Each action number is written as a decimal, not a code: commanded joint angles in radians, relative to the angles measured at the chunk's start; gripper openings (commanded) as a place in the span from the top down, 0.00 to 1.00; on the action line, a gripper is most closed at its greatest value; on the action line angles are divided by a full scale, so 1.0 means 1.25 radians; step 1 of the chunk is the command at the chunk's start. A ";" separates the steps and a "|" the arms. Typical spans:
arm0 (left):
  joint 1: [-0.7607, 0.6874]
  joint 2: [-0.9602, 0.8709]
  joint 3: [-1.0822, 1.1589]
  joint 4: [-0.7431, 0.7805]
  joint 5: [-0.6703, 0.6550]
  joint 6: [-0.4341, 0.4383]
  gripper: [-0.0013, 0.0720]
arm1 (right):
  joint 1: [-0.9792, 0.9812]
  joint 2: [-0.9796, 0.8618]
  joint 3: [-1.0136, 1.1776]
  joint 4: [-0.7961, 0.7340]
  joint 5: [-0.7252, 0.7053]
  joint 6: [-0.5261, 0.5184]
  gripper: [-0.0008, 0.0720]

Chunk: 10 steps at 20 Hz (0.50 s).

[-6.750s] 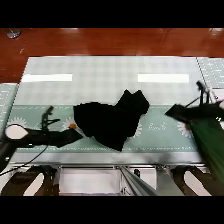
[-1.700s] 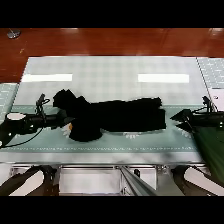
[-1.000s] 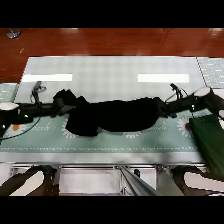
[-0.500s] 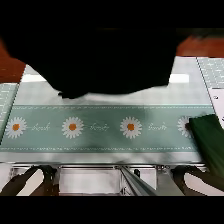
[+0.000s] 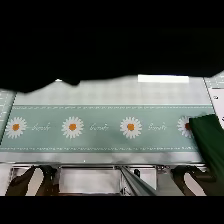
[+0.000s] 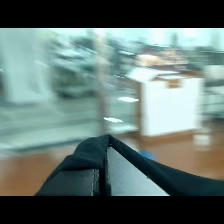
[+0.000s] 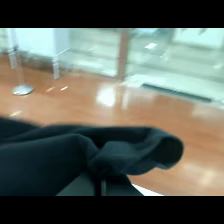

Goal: Fold the shirts.

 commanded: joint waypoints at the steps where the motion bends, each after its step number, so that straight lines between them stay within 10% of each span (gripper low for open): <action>1: -0.041 0.078 0.018 0.181 -0.038 -0.024 0.94 | 0.001 0.064 0.006 -0.050 0.112 0.026 0.94; 7: -0.196 0.069 -0.241 0.219 -0.094 -0.039 0.94 | 0.001 0.082 -0.287 0.037 0.197 0.032 0.94; 10: -0.203 0.015 -0.450 0.213 -0.032 -0.039 0.94 | 0.001 0.081 -0.567 0.062 0.068 0.008 0.94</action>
